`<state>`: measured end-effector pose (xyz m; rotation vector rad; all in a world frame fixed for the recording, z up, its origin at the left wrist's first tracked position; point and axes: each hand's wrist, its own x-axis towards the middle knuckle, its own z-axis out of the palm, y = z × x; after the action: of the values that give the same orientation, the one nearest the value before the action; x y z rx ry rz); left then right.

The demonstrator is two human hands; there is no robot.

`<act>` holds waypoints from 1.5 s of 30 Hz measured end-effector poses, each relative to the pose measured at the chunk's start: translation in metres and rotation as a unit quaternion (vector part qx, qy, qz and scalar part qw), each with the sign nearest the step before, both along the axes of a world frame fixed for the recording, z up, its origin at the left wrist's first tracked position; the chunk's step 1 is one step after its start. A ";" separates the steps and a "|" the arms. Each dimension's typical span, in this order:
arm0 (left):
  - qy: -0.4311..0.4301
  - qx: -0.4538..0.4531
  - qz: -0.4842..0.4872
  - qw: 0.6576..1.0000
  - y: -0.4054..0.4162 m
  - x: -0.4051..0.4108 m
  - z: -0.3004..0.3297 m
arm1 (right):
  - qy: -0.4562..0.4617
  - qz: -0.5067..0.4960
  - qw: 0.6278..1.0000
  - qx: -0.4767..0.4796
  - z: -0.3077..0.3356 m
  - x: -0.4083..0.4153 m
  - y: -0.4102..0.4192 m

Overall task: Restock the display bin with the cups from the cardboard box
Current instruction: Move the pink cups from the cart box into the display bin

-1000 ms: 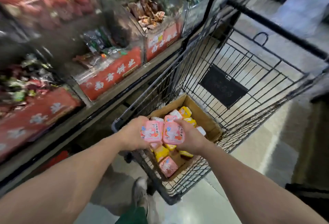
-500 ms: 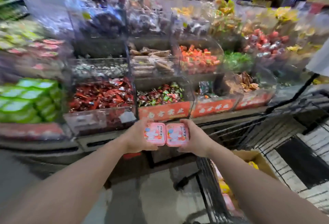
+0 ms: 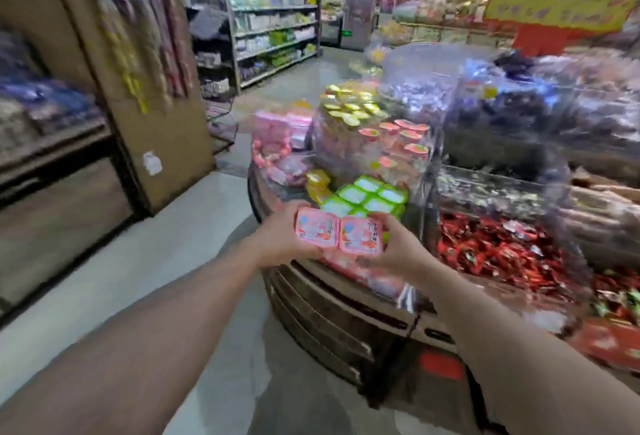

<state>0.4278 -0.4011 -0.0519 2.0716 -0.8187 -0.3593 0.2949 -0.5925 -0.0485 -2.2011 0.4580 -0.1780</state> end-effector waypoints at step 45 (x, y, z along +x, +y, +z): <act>0.153 0.029 -0.111 0.982 -0.072 0.877 -0.027 | -0.025 -0.189 0.981 0.040 -0.042 0.815 -0.050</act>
<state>1.3043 -0.4736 -0.0787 1.9169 -0.8575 -0.8119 1.1102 -0.6421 -0.0907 -2.0084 0.8388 -0.4100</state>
